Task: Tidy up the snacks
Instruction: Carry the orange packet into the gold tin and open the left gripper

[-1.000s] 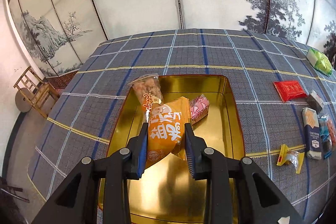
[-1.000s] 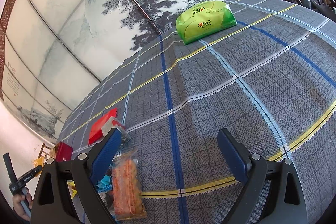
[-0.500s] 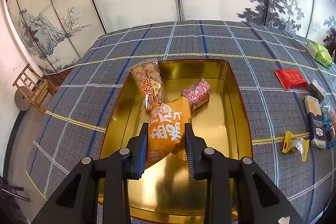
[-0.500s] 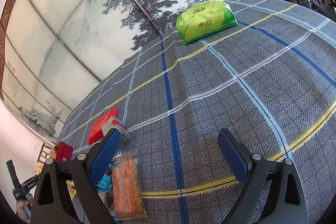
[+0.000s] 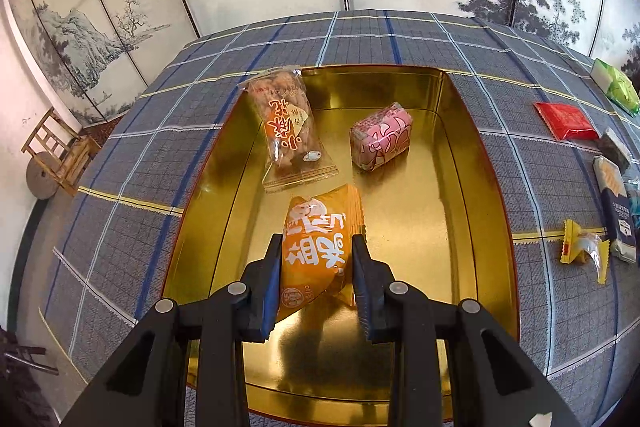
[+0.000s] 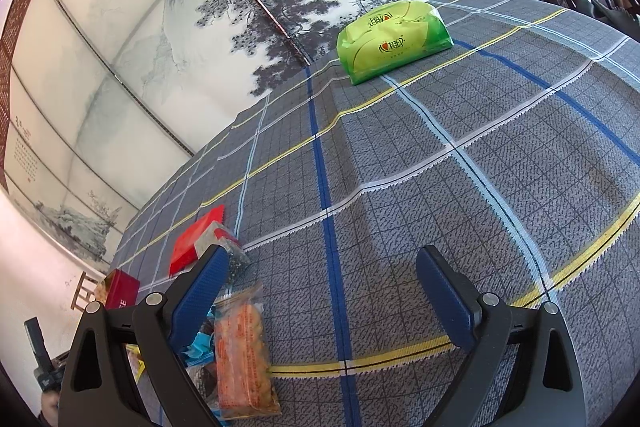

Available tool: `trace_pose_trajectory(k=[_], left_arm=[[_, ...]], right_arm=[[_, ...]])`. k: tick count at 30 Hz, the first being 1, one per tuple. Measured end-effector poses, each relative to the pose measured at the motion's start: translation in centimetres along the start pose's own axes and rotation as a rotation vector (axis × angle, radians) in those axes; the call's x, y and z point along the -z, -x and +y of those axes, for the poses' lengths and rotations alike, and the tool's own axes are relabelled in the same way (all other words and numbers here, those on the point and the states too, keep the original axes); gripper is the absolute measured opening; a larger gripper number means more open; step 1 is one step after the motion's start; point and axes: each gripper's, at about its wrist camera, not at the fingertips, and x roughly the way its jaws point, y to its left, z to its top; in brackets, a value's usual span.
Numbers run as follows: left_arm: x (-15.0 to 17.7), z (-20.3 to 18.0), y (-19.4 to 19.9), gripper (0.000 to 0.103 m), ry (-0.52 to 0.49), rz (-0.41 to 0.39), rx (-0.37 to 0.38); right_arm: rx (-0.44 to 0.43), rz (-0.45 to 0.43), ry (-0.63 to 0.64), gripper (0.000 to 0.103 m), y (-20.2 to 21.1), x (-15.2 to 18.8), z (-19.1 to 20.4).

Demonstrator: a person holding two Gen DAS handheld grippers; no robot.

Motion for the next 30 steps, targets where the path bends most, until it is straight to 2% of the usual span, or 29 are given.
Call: trace_pose_trajectory(k=[9, 30], left_arm=[[1.0, -0.1, -1.1, 0.028, -0.007, 0.028, -0.003], [1.5, 0.3, -1.4, 0.030, -0.001, 0.015, -0.018]], right_arm=[[0.000, 0.000, 0.000, 0.095, 0.0, 0.0, 0.0], [0.001, 0.001, 0.000, 0.095, 0.0, 0.0, 0.0]])
